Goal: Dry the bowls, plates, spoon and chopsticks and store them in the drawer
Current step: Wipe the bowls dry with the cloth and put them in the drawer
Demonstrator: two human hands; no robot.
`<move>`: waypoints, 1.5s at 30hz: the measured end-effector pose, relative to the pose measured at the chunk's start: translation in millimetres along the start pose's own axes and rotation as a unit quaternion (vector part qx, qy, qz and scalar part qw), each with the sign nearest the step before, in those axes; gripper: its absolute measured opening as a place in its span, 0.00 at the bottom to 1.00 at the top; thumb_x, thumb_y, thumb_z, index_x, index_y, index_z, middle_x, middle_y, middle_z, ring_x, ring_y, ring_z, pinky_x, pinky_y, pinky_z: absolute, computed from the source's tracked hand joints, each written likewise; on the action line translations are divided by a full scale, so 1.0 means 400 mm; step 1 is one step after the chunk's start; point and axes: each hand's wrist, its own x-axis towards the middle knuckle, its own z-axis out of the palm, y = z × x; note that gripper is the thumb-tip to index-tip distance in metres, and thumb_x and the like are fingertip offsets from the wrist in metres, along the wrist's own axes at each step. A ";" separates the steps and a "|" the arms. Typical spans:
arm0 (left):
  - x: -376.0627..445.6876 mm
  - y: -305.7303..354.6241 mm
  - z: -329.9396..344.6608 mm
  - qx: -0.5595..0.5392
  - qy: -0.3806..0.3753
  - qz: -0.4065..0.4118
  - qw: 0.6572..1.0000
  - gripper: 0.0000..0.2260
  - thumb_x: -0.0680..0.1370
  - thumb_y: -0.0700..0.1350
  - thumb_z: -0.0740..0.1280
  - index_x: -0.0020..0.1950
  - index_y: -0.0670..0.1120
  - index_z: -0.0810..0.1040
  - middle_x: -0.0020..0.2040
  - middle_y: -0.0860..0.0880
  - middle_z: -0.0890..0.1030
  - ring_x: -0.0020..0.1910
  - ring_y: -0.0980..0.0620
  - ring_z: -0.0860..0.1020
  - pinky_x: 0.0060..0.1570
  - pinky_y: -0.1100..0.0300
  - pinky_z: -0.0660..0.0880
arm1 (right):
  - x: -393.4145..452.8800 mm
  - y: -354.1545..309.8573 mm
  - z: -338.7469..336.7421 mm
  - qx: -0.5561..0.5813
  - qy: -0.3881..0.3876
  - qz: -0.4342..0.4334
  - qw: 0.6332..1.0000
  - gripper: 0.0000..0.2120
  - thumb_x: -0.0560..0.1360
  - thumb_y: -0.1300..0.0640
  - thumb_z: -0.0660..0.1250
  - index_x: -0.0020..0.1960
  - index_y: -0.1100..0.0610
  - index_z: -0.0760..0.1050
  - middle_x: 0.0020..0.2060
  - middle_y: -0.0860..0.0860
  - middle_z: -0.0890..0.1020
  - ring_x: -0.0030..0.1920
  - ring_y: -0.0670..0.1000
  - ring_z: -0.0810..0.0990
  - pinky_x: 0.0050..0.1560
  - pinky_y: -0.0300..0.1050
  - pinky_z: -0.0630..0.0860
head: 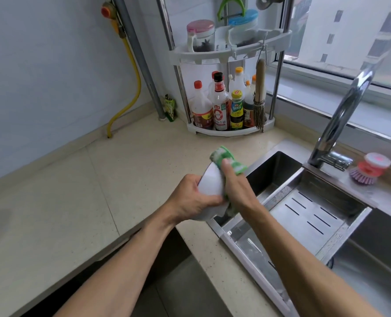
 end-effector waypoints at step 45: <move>0.081 0.032 0.069 0.055 0.090 -0.061 0.993 0.07 0.67 0.39 0.76 0.34 0.44 0.78 0.30 0.53 0.78 0.31 0.53 0.76 0.32 0.59 0.72 | 0.032 0.055 -0.036 -0.073 0.049 -0.010 0.996 0.22 0.81 0.37 0.54 0.54 0.54 0.76 0.47 0.55 0.82 0.46 0.54 0.82 0.51 0.53 0.80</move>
